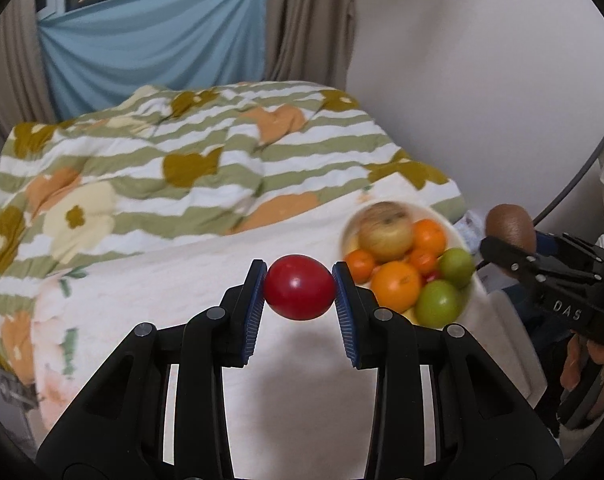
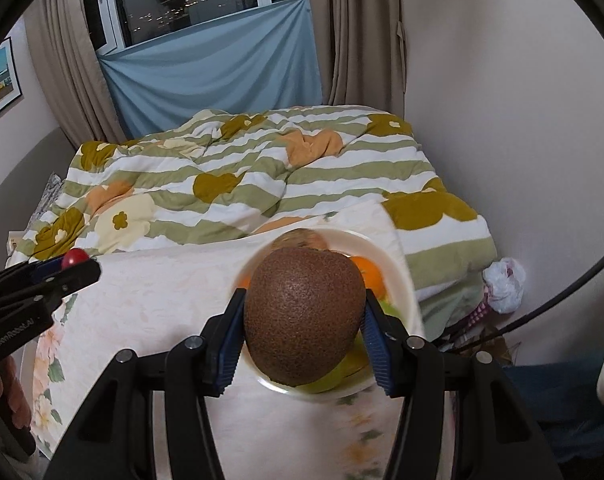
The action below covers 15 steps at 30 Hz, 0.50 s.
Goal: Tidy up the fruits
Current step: 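Carry the red tomato to the plate and release it with the left tool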
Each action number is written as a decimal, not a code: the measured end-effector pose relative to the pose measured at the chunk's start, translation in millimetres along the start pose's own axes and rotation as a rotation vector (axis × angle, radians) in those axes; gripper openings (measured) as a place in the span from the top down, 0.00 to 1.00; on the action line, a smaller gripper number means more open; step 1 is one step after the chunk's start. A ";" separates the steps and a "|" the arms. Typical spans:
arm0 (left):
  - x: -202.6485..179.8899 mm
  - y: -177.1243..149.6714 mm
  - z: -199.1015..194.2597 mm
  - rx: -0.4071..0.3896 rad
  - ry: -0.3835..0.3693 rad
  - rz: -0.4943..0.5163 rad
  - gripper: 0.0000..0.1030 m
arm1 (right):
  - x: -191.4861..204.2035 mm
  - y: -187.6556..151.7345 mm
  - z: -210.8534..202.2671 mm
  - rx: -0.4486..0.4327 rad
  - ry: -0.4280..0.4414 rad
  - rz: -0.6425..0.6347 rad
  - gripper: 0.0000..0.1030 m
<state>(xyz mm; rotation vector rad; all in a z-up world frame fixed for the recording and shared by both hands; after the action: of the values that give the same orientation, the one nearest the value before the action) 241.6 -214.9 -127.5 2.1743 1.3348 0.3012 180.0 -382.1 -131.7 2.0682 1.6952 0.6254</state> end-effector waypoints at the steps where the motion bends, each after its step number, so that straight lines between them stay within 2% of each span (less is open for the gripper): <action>1: -10.8 3.5 5.0 -0.001 -0.004 0.004 0.60 | -5.4 0.8 1.0 0.000 0.002 -0.004 0.51; 8: -61.7 16.3 43.8 0.026 -0.037 0.014 0.60 | -46.1 4.1 9.3 0.007 0.017 -0.018 0.51; 15: -92.6 17.7 81.9 0.064 -0.054 0.027 0.60 | -73.9 4.1 22.6 0.021 0.025 -0.016 0.51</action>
<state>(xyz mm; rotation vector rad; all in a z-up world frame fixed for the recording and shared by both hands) 248.6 -330.2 -175.0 2.2388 1.3031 0.2106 183.7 -455.9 -154.8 2.0678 1.7376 0.6340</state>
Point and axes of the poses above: each gripper's, at about its wrist camera, not at the fingertips, and z roughly the way its jaws point, x to its left, y to its top, the point moved 6 cm from there along z, roughly the way its jaws point, and after that the axes turned 7 degrees about x, right-handed, at the moved point
